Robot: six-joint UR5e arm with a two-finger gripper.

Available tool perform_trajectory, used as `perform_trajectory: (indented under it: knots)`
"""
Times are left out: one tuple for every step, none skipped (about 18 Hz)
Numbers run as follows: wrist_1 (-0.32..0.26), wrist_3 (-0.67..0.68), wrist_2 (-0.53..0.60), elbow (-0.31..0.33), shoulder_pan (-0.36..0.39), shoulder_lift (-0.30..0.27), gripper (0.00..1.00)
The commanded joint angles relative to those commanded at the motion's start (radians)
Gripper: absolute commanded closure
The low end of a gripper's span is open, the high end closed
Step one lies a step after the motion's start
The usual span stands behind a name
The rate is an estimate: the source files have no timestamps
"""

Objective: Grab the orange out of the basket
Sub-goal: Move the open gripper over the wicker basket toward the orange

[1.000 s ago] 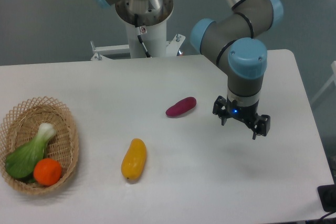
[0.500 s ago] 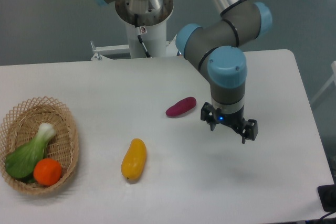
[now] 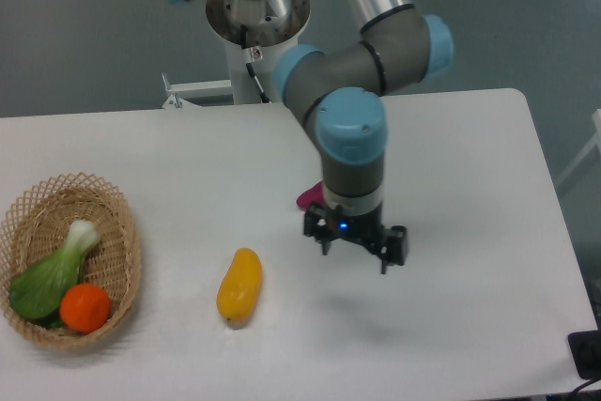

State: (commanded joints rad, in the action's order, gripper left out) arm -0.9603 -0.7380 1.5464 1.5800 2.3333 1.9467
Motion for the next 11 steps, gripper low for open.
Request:
perform_trajectory:
  knots:
    - [0.0, 0.023, -0.015, 0.0, -0.015, -0.003, 0.0]
    - [0.0, 0.054, -0.029, 0.0, -0.026, -0.005, 0.0]
    - [0.0, 0.083, -0.038, 0.0, -0.04, -0.005, 0.0]
    - [0.0, 0.109, -0.043, 0.0, -0.061, -0.005, 0.0]
    - [0.0, 0.133, -0.043, 0.0, -0.087, -0.005, 0.0]
    - [0.002, 0.158, -0.045, 0.0, -0.113, -0.003, 0.0]
    - [0.002, 0.186, -0.045, -0.003, -0.139, -0.002, 0.0]
    - [0.003, 0.212, -0.046, -0.003, -0.164, 0.0, 0.0]
    - [0.002, 0.238, -0.045, -0.003, -0.196, 0.003, 0.0]
    - [0.003, 0.273, -0.042, -0.002, -0.237, 0.008, 0.0]
    - [0.003, 0.301, -0.045, 0.0, -0.258, 0.012, 0.0]
